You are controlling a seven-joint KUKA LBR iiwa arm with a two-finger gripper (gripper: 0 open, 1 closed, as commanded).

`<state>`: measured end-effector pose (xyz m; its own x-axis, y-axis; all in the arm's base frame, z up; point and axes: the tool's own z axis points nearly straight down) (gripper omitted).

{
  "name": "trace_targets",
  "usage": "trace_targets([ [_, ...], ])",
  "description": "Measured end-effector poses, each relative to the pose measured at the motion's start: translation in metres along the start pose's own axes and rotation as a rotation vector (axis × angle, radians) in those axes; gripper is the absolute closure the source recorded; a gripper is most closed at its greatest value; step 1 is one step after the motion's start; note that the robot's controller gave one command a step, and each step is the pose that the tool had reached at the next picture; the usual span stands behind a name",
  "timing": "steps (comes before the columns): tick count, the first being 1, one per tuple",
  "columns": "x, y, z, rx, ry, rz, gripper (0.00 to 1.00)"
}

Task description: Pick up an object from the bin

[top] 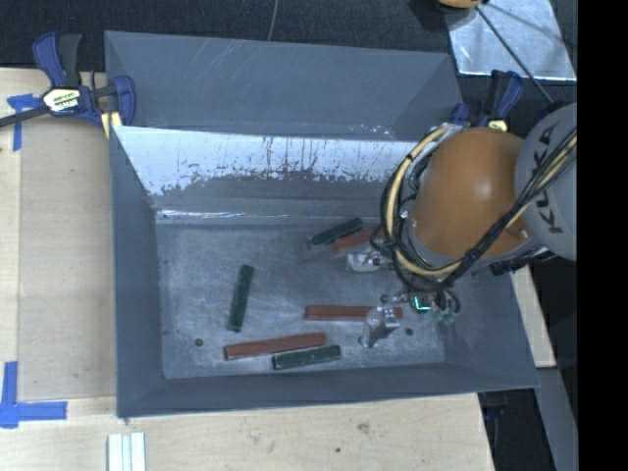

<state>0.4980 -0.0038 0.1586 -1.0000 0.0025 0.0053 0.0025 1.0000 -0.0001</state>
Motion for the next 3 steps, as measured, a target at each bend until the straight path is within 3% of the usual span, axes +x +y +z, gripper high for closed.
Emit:
trace_targets([
  [1, -0.002, 0.000, -0.004, 0.000, -0.008, 0.000, 0.00],
  [2, -0.006, -0.013, 0.062, -0.001, -0.013, 0.053, 0.00],
  [3, -0.007, -0.019, 0.086, -0.002, -0.005, 0.065, 0.00],
])
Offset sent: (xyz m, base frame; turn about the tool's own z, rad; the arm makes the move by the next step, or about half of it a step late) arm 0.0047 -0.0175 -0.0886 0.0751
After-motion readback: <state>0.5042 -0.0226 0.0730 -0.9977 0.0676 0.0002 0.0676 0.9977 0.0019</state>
